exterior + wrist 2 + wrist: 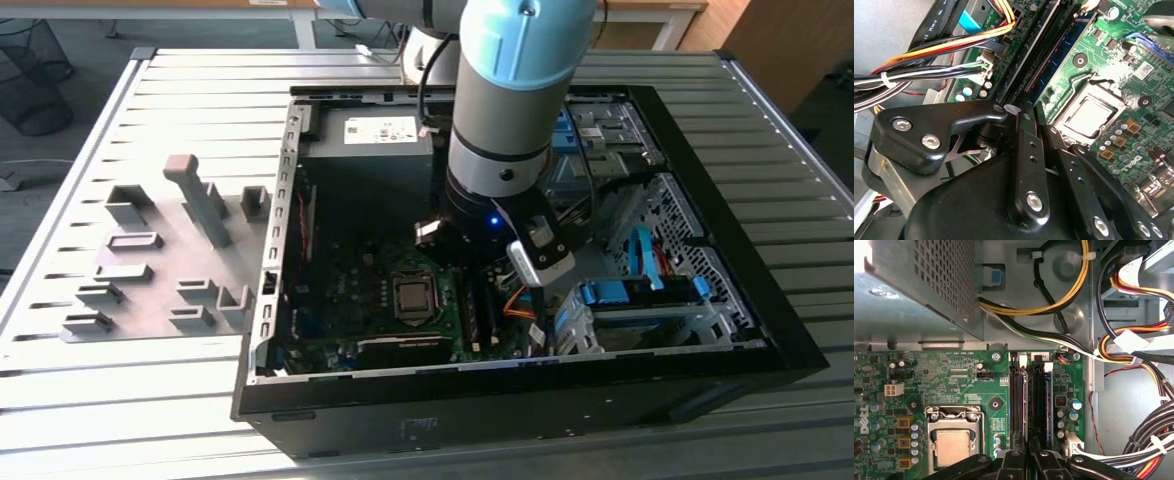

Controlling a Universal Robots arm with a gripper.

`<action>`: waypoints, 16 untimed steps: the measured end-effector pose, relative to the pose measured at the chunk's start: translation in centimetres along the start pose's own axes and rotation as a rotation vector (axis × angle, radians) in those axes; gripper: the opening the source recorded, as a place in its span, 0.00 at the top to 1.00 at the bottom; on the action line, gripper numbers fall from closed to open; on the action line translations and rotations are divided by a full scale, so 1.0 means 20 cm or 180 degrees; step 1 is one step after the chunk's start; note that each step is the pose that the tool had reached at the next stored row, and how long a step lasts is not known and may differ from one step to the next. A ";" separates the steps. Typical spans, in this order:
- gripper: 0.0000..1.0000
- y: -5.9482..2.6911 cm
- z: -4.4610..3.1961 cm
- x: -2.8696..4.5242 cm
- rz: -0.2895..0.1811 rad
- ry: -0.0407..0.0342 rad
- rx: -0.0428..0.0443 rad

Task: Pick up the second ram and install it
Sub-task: 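Insert the second ram into the second slot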

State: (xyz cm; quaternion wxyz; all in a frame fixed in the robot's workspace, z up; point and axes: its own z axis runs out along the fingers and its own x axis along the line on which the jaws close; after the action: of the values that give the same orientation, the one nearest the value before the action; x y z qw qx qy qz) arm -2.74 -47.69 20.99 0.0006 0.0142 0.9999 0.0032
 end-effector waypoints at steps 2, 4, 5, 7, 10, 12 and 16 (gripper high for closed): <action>0.86 0.000 -0.001 0.000 -0.0001 0.0002 0.0001; 0.86 0.000 -0.002 0.000 -0.0009 0.0006 0.0002; 0.86 0.000 -0.004 0.000 -0.0010 0.0009 0.0003; 0.86 0.000 -0.006 0.000 -0.0010 0.0009 0.0001; 0.86 0.000 -0.006 0.000 -0.0014 0.0013 0.0002; 0.86 0.000 0.000 0.000 -0.0015 0.0013 0.0001; 0.86 0.000 0.010 0.000 -0.0015 0.0013 0.0001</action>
State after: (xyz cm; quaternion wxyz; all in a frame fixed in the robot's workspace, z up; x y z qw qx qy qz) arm -2.74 -47.70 20.79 -0.0015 0.0119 0.9999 0.0030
